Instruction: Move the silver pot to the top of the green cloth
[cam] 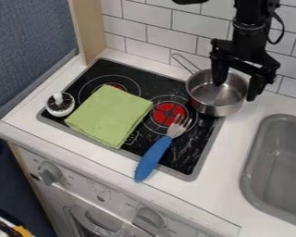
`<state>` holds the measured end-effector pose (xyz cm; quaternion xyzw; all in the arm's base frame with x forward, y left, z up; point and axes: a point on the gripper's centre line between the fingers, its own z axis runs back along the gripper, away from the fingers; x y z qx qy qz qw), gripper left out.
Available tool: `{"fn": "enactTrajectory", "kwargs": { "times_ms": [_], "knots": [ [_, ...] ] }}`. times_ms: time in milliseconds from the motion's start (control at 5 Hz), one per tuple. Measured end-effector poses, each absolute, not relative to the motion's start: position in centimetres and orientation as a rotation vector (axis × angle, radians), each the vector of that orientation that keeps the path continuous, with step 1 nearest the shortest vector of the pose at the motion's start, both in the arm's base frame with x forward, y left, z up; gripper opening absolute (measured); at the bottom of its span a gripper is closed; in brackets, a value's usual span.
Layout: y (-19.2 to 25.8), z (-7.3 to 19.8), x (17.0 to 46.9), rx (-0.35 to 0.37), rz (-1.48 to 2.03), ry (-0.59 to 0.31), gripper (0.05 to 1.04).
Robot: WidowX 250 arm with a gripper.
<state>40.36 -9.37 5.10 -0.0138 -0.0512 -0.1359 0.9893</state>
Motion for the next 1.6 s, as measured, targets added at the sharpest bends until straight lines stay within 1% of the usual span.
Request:
{"fn": "enactTrajectory", "kwargs": {
  "times_ms": [200, 400, 600, 800, 1000, 1200, 1600],
  "knots": [
    [-9.4, 3.2, 40.9, -0.024, -0.243, -0.064, 1.0],
    [-10.3, 2.0, 40.8, -0.045, -0.238, -0.045, 0.95],
    [-10.9, 1.4, 40.7, -0.032, -0.258, -0.033, 0.781],
    [-10.8, 1.4, 40.7, -0.018, -0.257, -0.033, 0.478],
    [-10.8, 1.4, 40.6, -0.013, -0.25, -0.028, 0.224],
    [-11.0, 1.4, 40.4, -0.006, -0.256, -0.022, 0.109],
    [-11.0, 1.6, 40.2, -0.014, -0.239, -0.028, 0.094]
  ]
}}
